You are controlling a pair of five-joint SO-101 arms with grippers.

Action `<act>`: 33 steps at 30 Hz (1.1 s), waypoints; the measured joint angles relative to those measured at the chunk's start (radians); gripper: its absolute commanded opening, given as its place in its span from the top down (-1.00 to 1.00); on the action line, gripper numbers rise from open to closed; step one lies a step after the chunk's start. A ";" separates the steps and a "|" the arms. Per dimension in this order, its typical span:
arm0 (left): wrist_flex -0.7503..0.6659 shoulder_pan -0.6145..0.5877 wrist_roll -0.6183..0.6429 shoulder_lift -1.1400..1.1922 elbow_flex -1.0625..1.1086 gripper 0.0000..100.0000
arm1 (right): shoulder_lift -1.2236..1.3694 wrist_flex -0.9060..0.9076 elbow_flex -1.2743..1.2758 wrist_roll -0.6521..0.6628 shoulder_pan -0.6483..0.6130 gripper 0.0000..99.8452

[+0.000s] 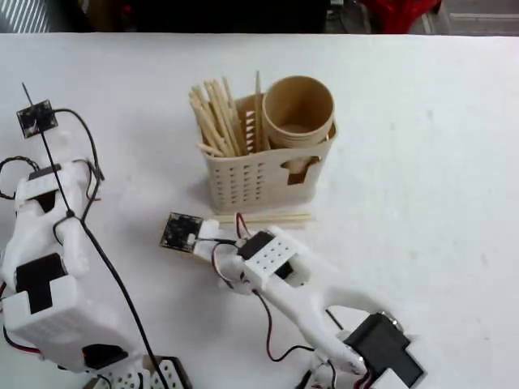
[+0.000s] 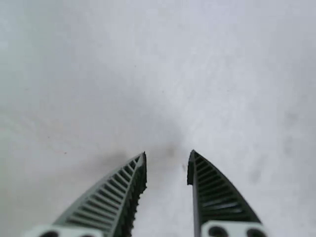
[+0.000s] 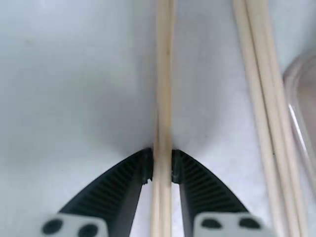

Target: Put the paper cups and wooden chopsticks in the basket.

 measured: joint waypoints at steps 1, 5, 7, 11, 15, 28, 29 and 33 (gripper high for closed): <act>0.000 0.000 0.000 0.000 0.000 0.69 | 0.000 0.000 0.000 0.000 0.000 0.87; 0.000 0.000 0.000 0.000 0.000 0.69 | -0.008 0.002 0.000 -0.002 0.002 0.95; 0.000 0.000 0.000 0.000 0.000 0.69 | -0.029 0.025 0.000 -0.002 0.005 0.97; 0.000 0.000 0.000 0.000 0.000 0.69 | -0.103 0.080 0.000 -0.002 0.006 0.97; 0.000 0.000 0.000 0.000 0.000 0.69 | -0.152 0.097 0.006 -0.002 0.009 0.96; 0.000 0.000 0.000 0.000 0.000 0.69 | -0.158 0.097 0.006 -0.002 0.008 0.95; 0.000 0.000 0.000 0.000 0.000 0.69 | -0.158 0.097 0.006 -0.002 0.008 0.90; 0.000 0.000 0.000 0.000 0.000 0.69 | -0.158 0.097 0.006 -0.002 0.008 0.68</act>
